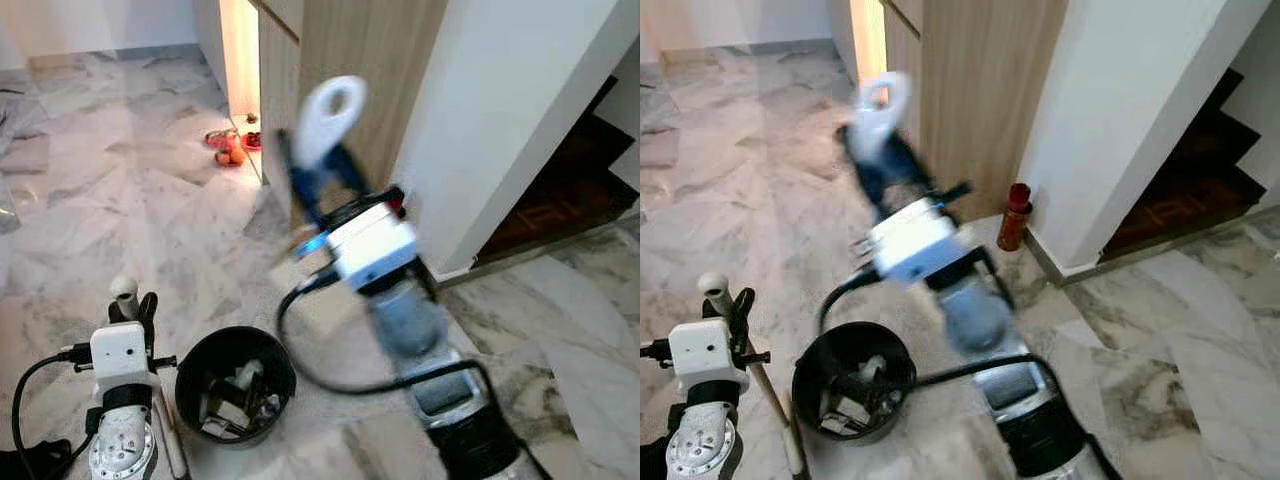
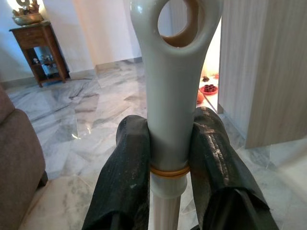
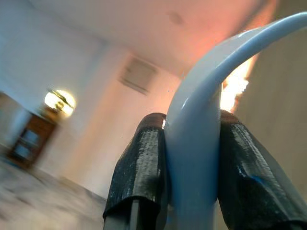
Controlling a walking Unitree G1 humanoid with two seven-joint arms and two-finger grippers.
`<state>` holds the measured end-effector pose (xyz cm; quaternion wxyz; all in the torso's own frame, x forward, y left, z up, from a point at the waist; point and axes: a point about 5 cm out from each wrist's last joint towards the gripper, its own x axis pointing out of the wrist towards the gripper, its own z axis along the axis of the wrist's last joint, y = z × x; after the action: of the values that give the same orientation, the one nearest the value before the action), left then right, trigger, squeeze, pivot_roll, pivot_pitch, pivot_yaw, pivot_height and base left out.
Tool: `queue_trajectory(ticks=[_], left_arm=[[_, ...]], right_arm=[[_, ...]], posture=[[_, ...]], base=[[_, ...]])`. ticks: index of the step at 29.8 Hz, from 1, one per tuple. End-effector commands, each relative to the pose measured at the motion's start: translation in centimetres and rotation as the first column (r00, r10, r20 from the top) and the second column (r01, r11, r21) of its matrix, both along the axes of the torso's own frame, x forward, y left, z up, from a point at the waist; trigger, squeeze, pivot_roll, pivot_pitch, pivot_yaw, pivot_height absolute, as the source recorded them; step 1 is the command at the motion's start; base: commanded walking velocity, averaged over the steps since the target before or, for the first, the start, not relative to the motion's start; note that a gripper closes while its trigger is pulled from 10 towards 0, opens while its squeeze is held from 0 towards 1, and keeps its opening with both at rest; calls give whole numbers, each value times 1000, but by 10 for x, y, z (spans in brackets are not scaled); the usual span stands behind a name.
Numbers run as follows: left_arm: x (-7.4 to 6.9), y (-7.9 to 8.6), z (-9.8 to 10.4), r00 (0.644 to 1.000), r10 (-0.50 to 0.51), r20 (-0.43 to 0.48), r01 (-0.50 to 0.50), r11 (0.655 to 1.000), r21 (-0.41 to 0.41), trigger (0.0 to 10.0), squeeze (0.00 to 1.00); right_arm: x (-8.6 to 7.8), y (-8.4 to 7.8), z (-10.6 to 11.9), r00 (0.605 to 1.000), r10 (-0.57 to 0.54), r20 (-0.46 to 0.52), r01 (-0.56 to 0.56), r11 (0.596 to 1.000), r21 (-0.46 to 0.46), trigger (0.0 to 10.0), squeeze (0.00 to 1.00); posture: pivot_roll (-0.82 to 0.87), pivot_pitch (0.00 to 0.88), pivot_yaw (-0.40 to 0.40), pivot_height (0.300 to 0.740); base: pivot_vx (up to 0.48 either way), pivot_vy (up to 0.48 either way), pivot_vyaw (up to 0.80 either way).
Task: Sweep floor
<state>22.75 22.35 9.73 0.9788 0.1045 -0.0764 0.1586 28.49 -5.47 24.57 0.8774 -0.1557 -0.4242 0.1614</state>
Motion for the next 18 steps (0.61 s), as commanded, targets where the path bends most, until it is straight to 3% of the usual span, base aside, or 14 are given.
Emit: queue_trajectory(ticks=[1, 4, 5, 9, 15, 18], left_arm=[[-1, 0, 5, 1000, -12, 29, 12, 1000, 14, 10000, 8], [-1, -1, 5, 999, -22, 24, 22, 1000, 13, 10000, 4], [-1, -1, 5, 999, -22, 24, 22, 1000, 13, 10000, 4], [0, 0, 5, 999, -26, 23, 25, 1000, 12, 10000, 4], [1, -1, 2, 998, -58, 4, 58, 998, 3, 10000, 4], [1, -2, 1, 998, -69, -1, 69, 998, 1, 10000, 0]], right_arm=[[1, -4, 10, 998, -28, 55, 28, 1000, 6, 10000, 0], [19, -36, -14, 980, -188, -60, 190, 981, 41, 10000, 0], [19, -36, -14, 980, -188, -60, 190, 981, 41, 10000, 0], [25, -63, -45, 941, -283, -185, 297, 953, 52, 10000, 0], [26, -88, -73, 891, -382, -244, 388, 921, -25, 10000, 0], [27, -100, -86, 861, -406, -306, 425, 905, -4, 10000, 0]], posture=[[79, 89, -79, 740], [79, 88, -73, 740], [79, 88, -73, 740], [83, 84, -73, 740], [86, 61, -70, 740], [88, 54, -63, 740]], base=[[0, 0, 0], [0, 0, 0], [0, 0, 0], [0, 0, 0], [0, 0, 0], [0, 0, 0]])
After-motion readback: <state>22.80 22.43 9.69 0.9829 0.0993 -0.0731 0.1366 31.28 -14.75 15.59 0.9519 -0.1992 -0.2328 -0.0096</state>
